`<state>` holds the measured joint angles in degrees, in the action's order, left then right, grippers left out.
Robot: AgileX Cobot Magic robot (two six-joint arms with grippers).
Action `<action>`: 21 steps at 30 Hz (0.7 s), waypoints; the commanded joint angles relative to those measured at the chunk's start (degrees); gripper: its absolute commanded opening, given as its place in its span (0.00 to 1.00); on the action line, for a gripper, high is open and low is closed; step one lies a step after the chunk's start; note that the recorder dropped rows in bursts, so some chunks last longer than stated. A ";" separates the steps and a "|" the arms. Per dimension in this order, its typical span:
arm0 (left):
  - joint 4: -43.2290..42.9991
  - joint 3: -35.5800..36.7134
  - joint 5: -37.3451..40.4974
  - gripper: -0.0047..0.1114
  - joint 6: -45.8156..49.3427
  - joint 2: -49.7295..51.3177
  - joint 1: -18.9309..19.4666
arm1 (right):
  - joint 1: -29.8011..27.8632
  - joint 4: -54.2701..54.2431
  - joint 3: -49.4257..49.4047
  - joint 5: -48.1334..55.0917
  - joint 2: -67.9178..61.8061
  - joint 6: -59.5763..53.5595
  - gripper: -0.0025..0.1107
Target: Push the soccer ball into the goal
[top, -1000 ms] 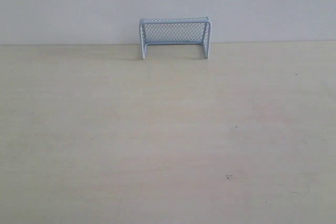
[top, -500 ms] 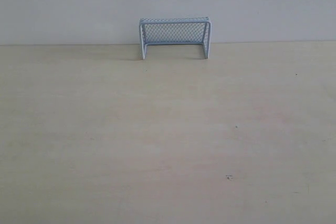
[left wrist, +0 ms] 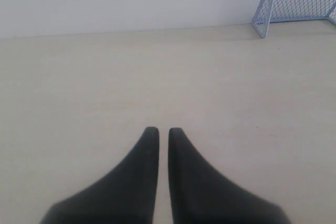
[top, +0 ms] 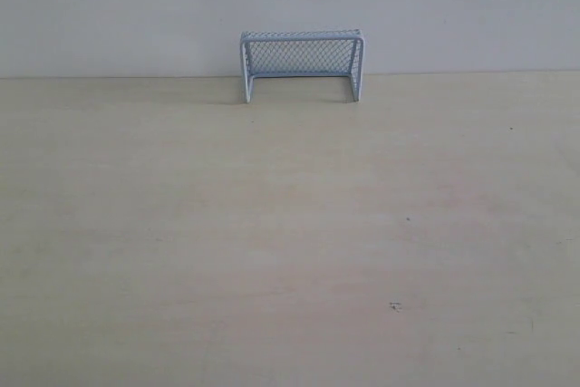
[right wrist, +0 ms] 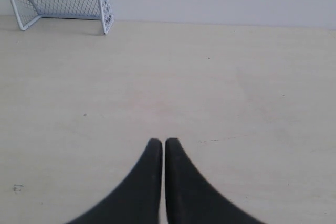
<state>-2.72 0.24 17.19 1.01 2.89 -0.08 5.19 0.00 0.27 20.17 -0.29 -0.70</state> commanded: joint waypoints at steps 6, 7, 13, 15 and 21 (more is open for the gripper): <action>0.38 -0.24 -0.66 0.09 -0.53 -0.21 -0.45 | -1.36 0.35 -0.27 -0.24 0.29 0.14 0.02; 0.38 -0.24 -0.66 0.09 -0.53 -0.21 -0.45 | -1.36 0.35 -0.27 -0.24 0.29 0.14 0.02; 0.38 -0.24 -0.66 0.09 -0.53 -0.21 -0.45 | -1.35 0.35 -0.27 -0.24 0.29 0.12 0.02; 0.38 -0.24 -0.66 0.09 -0.53 -0.21 -0.45 | -1.35 0.35 -0.27 -0.24 0.29 0.12 0.02; 0.38 -0.24 -0.66 0.09 -0.53 -0.21 -0.45 | -1.35 0.35 -0.27 -0.24 0.29 0.12 0.02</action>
<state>-2.72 0.24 17.19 1.01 2.89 -0.08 4.00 0.00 0.27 20.17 -0.29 -0.60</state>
